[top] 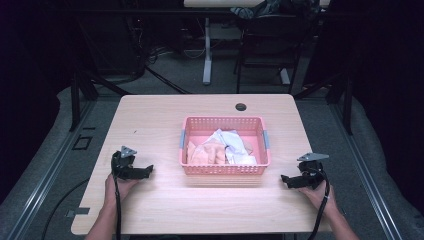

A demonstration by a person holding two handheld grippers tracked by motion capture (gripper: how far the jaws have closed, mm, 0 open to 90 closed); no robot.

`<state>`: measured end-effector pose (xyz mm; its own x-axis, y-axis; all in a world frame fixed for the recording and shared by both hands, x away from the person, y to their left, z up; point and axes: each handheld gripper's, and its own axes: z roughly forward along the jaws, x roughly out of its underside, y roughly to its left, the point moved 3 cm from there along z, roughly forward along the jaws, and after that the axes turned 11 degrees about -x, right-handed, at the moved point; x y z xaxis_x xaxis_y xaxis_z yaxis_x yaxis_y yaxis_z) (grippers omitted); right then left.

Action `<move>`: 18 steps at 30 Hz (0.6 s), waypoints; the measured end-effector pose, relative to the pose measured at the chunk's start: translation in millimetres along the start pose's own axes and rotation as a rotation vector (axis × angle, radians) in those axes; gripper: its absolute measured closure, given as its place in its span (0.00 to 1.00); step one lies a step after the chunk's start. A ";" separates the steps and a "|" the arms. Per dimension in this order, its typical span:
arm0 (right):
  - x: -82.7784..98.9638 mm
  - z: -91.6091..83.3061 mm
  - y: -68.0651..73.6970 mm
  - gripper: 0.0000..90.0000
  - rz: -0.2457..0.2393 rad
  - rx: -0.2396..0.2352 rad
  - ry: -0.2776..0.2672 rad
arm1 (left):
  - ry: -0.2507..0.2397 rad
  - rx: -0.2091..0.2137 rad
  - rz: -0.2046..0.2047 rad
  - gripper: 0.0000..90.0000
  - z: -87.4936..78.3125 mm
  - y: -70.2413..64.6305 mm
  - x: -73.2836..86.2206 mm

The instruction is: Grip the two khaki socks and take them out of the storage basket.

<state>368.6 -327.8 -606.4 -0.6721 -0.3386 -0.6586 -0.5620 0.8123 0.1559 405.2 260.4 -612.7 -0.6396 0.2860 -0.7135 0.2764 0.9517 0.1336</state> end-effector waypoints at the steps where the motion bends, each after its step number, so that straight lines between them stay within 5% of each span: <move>1: -0.3 0.3 -0.4 0.00 -0.002 -0.001 -0.001 | 0.000 0.000 0.000 0.02 0.0 0.0 0.0; 12: -1.7 1.8 -0.6 0.00 -0.004 -0.003 -0.006 | 0.054 0.001 0.019 0.01 0.3 -1.5 -5.6; 18: -1.5 1.9 -0.6 0.00 -0.004 -0.001 -0.010 | 0.053 0.048 0.018 0.00 -6.9 -7.9 -17.3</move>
<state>370.8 -326.9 -606.8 -0.6645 -0.3372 -0.6669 -0.5656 0.8102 0.1539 409.2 248.8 -596.7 -0.6709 0.3095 -0.6738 0.3212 0.9403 0.1120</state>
